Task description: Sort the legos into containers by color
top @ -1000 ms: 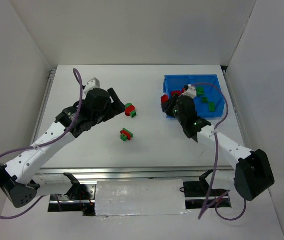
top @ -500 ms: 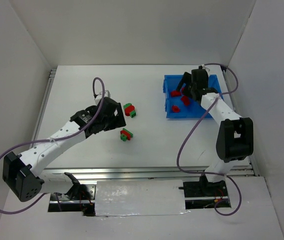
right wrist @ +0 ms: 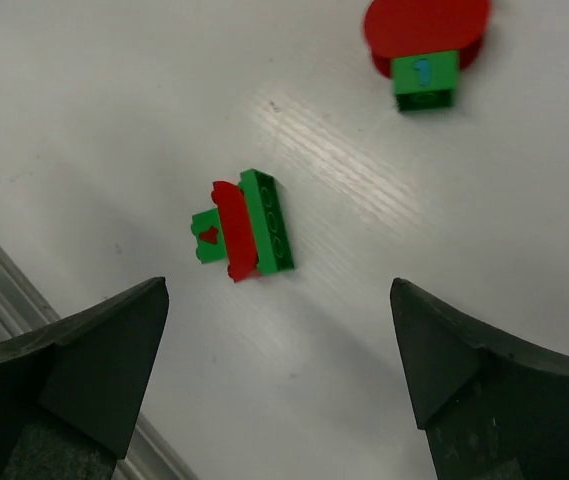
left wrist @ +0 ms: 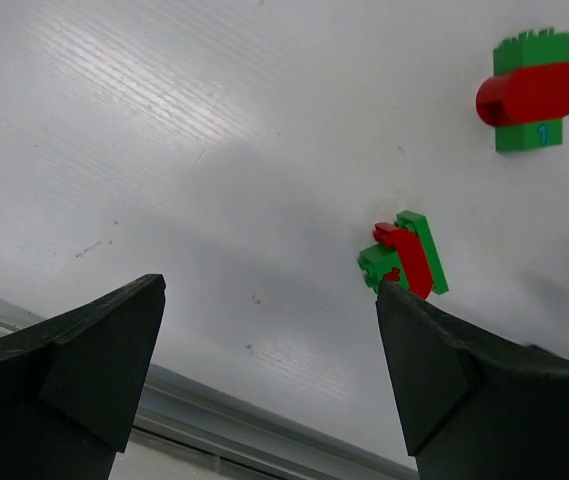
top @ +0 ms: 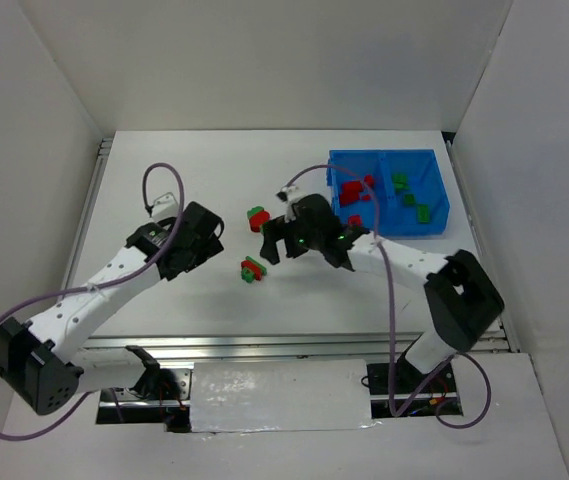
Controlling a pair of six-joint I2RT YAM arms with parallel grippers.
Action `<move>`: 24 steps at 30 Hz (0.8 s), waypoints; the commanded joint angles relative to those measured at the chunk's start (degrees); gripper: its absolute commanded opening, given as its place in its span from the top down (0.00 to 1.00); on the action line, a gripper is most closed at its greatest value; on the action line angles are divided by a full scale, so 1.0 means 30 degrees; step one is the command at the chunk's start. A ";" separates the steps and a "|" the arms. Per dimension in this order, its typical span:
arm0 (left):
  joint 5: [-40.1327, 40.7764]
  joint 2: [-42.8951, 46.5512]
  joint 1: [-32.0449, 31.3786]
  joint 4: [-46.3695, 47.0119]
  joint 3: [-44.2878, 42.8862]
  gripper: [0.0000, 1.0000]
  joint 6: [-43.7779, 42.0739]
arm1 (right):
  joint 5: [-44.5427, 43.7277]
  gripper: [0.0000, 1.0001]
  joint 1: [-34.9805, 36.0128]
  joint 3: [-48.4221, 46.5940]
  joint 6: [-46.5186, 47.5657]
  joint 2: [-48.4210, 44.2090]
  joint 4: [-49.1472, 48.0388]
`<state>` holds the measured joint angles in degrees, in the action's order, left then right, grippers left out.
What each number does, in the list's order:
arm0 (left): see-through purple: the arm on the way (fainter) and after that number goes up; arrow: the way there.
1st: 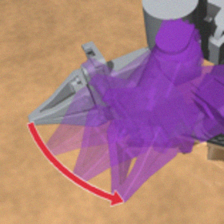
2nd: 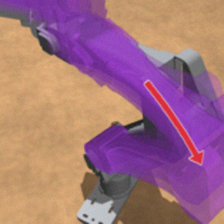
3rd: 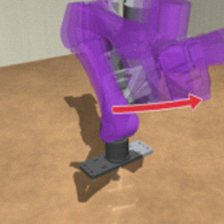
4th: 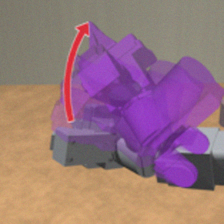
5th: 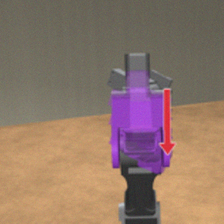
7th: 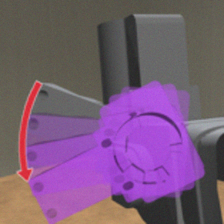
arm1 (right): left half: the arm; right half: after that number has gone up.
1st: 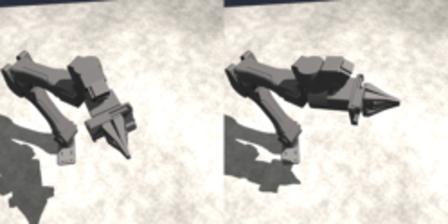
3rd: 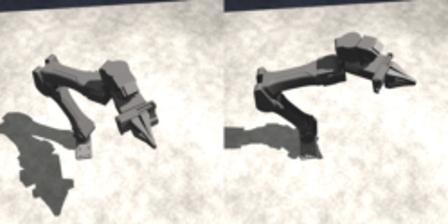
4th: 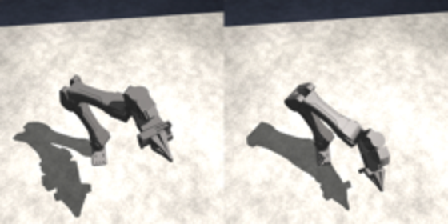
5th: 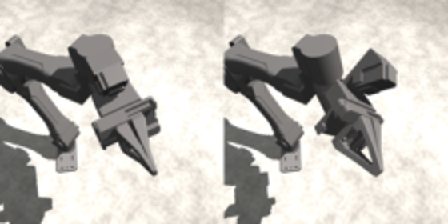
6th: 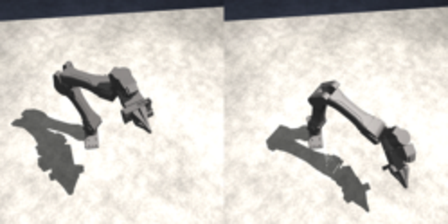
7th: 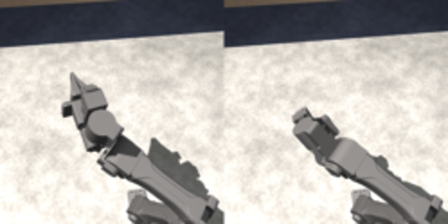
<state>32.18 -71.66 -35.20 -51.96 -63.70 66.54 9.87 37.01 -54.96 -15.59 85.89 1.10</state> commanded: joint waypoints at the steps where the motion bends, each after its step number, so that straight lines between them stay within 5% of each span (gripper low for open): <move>1: 0.1314 0.3016 0.0454 -0.1110 0.0665 0.00 0.1320 | -0.1404 0.01 0.2012 -0.2006 0.1886 0.2712 -0.0518; 12: 0.1429 0.5985 0.1011 -0.0285 0.2308 0.00 -0.0941 | -0.4490 0.04 0.4800 -0.6025 0.3323 0.8254 0.2034; 16: 0.1518 0.6161 0.1098 -0.0403 0.2630 0.00 -0.0970 | -0.4753 0.22 0.5327 -0.6085 0.3469 0.8899 0.2210; 20: 0.1255 0.6366 0.1157 -0.0023 0.2981 0.00 -0.1116 | -0.5427 0.27 0.5621 -0.5997 0.3499 0.9310 0.2561; 24: 0.0992 0.6279 0.1216 0.0094 0.2982 0.00 -0.1292 | -0.4935 0.54 0.5738 -0.5238 0.3324 0.8961 0.2329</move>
<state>34.74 -53.47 -31.94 -52.71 -54.70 64.36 -5.65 53.60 -71.22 -5.67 113.23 7.33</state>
